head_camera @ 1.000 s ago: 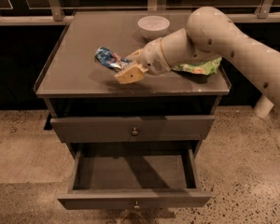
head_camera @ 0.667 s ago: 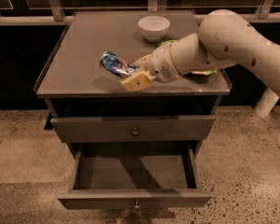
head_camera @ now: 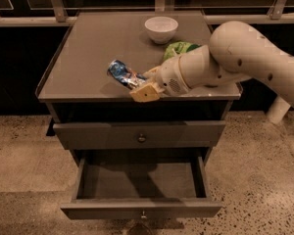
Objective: Place redbull can into middle drawer
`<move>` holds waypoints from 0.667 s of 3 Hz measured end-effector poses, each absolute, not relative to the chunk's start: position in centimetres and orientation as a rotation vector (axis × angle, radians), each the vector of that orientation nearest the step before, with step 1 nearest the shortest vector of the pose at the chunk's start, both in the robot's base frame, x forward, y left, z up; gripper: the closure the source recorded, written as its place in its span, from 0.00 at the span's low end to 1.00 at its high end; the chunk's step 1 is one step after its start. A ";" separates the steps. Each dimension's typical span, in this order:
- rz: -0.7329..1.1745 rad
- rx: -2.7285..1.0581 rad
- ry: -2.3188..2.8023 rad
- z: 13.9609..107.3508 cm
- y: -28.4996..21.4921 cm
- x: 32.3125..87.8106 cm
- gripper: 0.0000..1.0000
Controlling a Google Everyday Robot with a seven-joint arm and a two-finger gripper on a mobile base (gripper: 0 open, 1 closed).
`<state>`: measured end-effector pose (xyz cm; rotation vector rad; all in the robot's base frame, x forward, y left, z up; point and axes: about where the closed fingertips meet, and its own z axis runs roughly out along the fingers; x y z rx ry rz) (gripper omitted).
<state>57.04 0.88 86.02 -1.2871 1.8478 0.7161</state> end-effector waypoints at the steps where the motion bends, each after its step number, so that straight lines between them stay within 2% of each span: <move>1: 0.714 -1.161 1.964 84.1 0.5 53.5 1.00; 2: 0.735 -1.049 2.077 81.7 0.5 49.2 1.00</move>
Offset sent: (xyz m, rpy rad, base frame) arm -0.1322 -0.0086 -0.0784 0.0038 0.2943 -0.3156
